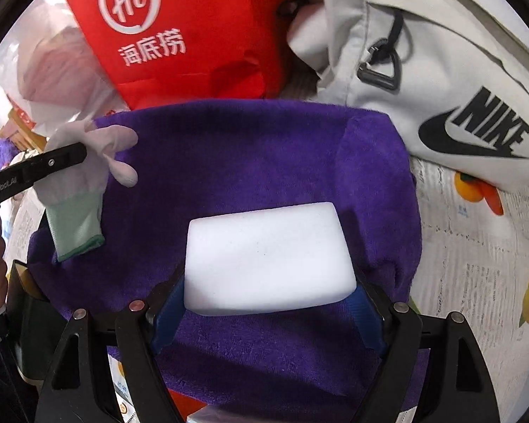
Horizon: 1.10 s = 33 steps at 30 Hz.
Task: Organize soft objects
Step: 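Lower the glove onto the purple towel with the left tool while the right tool sets the sponge there, then open both tools and withdraw them from the purple towel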
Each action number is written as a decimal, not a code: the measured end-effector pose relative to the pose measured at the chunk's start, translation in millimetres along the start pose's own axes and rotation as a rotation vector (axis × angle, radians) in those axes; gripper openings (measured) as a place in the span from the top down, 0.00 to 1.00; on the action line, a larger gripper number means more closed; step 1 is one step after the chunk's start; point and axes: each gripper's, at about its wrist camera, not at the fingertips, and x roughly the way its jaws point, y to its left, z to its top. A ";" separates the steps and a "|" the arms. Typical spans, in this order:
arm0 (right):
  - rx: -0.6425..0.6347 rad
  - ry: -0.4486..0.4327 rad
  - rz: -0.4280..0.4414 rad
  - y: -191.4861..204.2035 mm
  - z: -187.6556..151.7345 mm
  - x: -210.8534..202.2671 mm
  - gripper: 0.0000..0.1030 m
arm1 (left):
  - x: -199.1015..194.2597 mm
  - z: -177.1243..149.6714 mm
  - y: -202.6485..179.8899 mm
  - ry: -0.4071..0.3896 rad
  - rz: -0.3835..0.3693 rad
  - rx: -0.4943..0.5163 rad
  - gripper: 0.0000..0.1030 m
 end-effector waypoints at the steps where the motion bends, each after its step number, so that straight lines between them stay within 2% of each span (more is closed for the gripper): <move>1: 0.000 0.002 0.001 -0.6 -0.8 -0.1 0.18 | -0.7 0.1 0.5 -0.003 -0.001 -0.002 0.84; 5: -0.019 -0.008 -0.010 -1.9 -0.7 -3.9 0.11 | -6.7 1.8 2.0 -0.015 0.018 -0.010 0.61; 6: -0.025 -0.014 -0.020 -1.7 -0.3 -5.4 0.08 | -9.7 2.3 1.8 -0.019 0.026 -0.009 0.59; 8: -0.037 -0.032 -0.038 -0.3 -1.5 -11.3 0.07 | -16.0 2.6 2.8 -0.025 0.034 -0.010 0.48; 10: -0.039 -0.046 -0.058 -1.5 -3.4 -17.1 0.05 | -21.1 2.0 2.5 -0.030 0.047 -0.003 0.45; 15: -0.011 -0.047 -0.053 -5.0 -8.7 -28.5 0.05 | -39.3 -2.6 3.9 -0.045 0.080 -0.004 0.42; 22: 0.042 -0.112 -0.055 -10.1 -35.1 -77.4 0.05 | -90.7 -22.2 14.6 -0.155 0.100 0.004 0.42; 29: 0.096 -0.173 0.016 6.7 -71.0 -120.3 0.05 | -127.5 -54.1 25.5 -0.137 0.107 -0.026 0.42; 33: 0.088 -0.202 0.052 20.5 -104.6 -144.2 0.08 | -146.2 -79.5 32.3 -0.124 0.088 -0.060 0.42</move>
